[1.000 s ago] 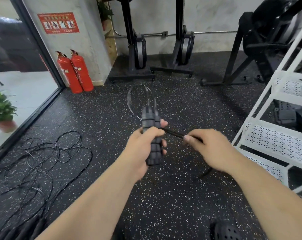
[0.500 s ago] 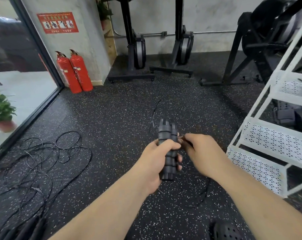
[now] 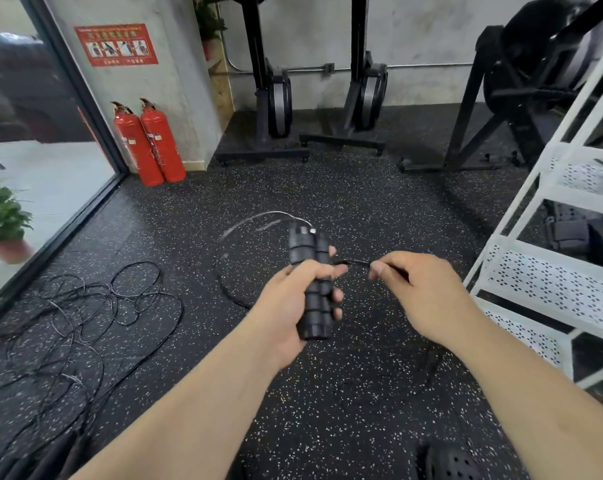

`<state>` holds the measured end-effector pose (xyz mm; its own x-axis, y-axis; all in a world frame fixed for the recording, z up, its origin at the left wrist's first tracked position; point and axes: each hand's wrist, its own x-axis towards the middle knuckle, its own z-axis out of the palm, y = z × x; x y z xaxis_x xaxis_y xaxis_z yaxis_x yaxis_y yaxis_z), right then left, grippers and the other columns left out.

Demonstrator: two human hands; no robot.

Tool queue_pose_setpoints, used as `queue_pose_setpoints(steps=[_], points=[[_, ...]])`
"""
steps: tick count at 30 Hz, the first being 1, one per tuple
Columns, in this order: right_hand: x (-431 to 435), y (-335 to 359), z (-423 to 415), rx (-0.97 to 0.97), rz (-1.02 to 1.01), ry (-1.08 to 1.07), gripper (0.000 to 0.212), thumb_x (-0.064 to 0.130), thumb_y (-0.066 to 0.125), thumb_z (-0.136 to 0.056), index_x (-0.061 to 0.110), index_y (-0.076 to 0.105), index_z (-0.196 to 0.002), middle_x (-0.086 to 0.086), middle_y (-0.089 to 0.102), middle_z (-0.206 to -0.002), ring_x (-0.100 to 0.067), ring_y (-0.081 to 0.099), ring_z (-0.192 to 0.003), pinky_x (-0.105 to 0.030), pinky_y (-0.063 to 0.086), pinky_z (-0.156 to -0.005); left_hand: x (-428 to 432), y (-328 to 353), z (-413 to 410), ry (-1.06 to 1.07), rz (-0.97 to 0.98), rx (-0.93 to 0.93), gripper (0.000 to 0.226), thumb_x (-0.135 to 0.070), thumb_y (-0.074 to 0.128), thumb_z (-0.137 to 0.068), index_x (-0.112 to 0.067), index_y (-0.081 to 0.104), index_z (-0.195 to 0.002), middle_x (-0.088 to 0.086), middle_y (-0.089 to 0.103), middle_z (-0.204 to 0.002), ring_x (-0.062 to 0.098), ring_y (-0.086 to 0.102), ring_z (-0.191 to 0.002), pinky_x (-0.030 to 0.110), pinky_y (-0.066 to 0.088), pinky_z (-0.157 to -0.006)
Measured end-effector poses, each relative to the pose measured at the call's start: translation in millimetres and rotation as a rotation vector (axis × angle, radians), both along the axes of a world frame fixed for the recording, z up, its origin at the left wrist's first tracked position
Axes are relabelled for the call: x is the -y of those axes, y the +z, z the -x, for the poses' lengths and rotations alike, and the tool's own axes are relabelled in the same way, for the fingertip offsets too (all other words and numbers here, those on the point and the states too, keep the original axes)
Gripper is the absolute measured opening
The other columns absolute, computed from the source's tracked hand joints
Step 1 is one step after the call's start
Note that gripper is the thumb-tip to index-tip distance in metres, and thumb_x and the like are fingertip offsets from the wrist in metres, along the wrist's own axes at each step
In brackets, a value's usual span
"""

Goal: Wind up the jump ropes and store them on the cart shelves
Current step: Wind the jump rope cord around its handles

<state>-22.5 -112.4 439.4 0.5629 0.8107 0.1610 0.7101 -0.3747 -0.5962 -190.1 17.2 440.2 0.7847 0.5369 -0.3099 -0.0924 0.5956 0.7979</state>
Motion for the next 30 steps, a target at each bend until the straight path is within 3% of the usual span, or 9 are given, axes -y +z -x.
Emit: queue_pose_setpoints(steps=[5,9,11,14,17,23,25,27,30], points=[[-7,-10,12,0.057,0.066,0.052,0.033,0.038,0.056,-0.106,0.038,0.054,-0.073,0.010,0.059,-0.065,-0.013,0.057,-0.064,-0.022,0.034,-0.055,24,-4,-6,-0.105,0.029,-0.011,0.037,-0.007,0.062,-0.099,-0.006,0.068,-0.136,0.009,0.068,-0.100,0.018,0.060,-0.068,0.034,0.053,-0.060],[-2,-4,0,0.002,0.148,0.097,0.032,0.049,0.054,-0.106,0.032,0.068,-0.083,0.005,0.066,-0.066,-0.016,0.061,-0.058,-0.033,0.047,-0.058,3,0,-5,-0.019,-0.020,0.008,0.034,-0.008,0.061,-0.100,-0.008,0.071,-0.132,0.008,0.076,-0.126,0.015,0.059,-0.070,0.033,0.053,-0.062],[4,1,-11,-0.032,0.164,0.087,0.030,0.053,0.054,-0.106,0.039,0.073,-0.087,0.005,0.069,-0.069,-0.013,0.059,-0.053,-0.036,0.050,-0.058,-13,2,-1,0.069,-0.012,0.030,0.032,-0.008,0.061,-0.099,-0.009,0.070,-0.129,0.009,0.073,-0.135,0.015,0.059,-0.071,0.034,0.052,-0.065],[10,6,-18,-0.027,0.121,0.062,0.029,0.050,0.054,-0.107,0.042,0.072,-0.086,0.007,0.065,-0.063,-0.007,0.050,-0.048,-0.036,0.044,-0.056,-22,3,2,0.126,0.023,0.051,0.030,-0.007,0.062,-0.097,-0.010,0.070,-0.126,0.012,0.073,-0.125,0.016,0.058,-0.069,0.034,0.051,-0.064],[7,5,-7,-0.024,0.076,0.021,0.029,0.048,0.052,-0.106,0.037,0.071,-0.087,0.015,0.059,-0.055,-0.006,0.048,-0.044,-0.032,0.036,-0.051,-6,-1,-1,0.060,0.017,0.002,0.049,-0.007,0.074,-0.084,-0.011,0.068,-0.133,0.015,0.072,-0.120,0.017,0.061,-0.068,0.035,0.053,-0.063],[-6,-11,9,0.049,0.093,0.028,0.032,0.040,0.058,-0.106,0.024,0.063,-0.077,0.005,0.059,-0.063,-0.016,0.058,-0.063,-0.033,0.039,-0.055,28,-9,-10,-0.113,0.026,-0.011,0.039,-0.008,0.065,-0.098,-0.004,0.067,-0.136,0.012,0.064,-0.099,0.018,0.061,-0.070,0.035,0.053,-0.061],[-5,-8,7,0.039,0.066,0.053,0.028,0.043,0.059,-0.104,0.033,0.067,-0.080,0.009,0.060,-0.060,-0.007,0.055,-0.057,-0.029,0.037,-0.053,23,-7,-10,-0.095,0.042,0.014,0.031,-0.007,0.061,-0.100,-0.007,0.074,-0.128,0.015,0.071,-0.105,0.017,0.060,-0.069,0.033,0.053,-0.060],[-3,-2,0,0.001,0.071,0.068,0.029,0.047,0.060,-0.104,0.034,0.070,-0.080,0.012,0.064,-0.061,-0.003,0.055,-0.054,-0.027,0.037,-0.052,13,-2,-9,-0.049,0.014,0.033,0.027,-0.008,0.061,-0.099,-0.009,0.077,-0.121,0.020,0.074,-0.126,0.017,0.060,-0.069,0.034,0.053,-0.062],[5,6,-13,-0.009,0.143,0.057,0.031,0.055,0.057,-0.103,0.036,0.075,-0.086,0.014,0.071,-0.069,-0.003,0.057,-0.051,-0.028,0.042,-0.053,-7,0,-5,0.092,0.031,0.059,0.030,-0.008,0.062,-0.098,-0.009,0.073,-0.125,0.013,0.072,-0.136,0.016,0.059,-0.070,0.034,0.052,-0.064]])
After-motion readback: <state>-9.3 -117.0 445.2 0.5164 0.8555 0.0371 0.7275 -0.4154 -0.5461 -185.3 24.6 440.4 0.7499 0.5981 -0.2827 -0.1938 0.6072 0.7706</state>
